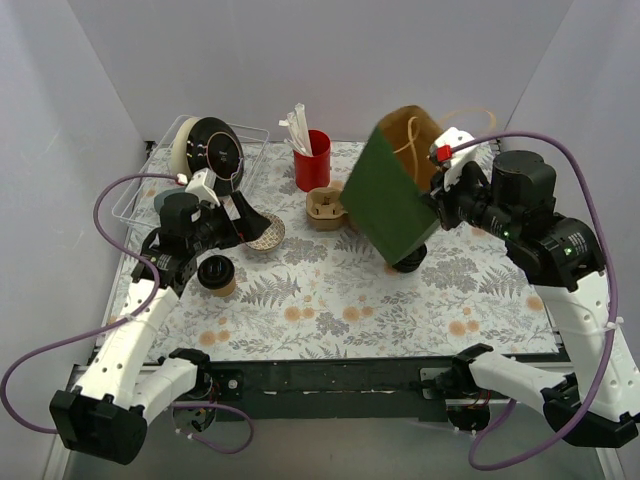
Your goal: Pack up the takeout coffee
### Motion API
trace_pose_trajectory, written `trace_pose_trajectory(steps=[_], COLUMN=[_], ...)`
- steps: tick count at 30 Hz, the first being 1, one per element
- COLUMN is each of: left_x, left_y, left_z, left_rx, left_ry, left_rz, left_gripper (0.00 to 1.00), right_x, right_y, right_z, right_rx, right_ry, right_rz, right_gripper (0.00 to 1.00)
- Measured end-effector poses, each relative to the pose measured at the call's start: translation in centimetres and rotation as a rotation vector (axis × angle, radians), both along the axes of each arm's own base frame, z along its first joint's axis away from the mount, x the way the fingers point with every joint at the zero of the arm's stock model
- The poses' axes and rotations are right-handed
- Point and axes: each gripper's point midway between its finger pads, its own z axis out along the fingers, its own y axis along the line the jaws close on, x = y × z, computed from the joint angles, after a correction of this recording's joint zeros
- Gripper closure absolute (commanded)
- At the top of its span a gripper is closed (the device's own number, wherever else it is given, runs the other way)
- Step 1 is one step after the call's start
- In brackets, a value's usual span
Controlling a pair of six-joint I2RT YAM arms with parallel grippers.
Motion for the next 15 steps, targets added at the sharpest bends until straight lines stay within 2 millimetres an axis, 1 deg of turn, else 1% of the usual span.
trace_pose_trajectory(steps=[3,5,7,10,12,15], left_x=[1.1,1.9,2.2,2.3,2.7,3.4], left_y=[0.7,1.0,1.3,1.8,2.1,2.2], left_z=[0.0,0.0,-0.2,-0.3,0.2,0.9], left_rx=[0.027,0.045,0.06,0.077,0.086,0.092], left_ry=[0.032,0.046,0.053,0.058,0.058,0.054], left_rz=[0.056,0.082,0.101,0.124,0.143,0.158], left_gripper=[0.02,0.02,0.02,0.02,0.02,0.02], right_x=[-1.3,-2.4,-3.8,-5.5,-6.2,-6.7], right_y=[3.2,5.0,6.8,8.7,9.7,10.7], right_z=[0.9,0.8,-0.5,-3.0,-4.5,-6.9], right_rx=[0.046,0.064,0.056,0.019,-0.008,-0.058], right_ry=[-0.034,-0.068,-0.076,-0.065,-0.057,-0.038], right_rz=[0.193,0.313,0.428,0.55,0.608,0.661], right_gripper=[0.99,0.99,0.99,0.99,0.99,0.99])
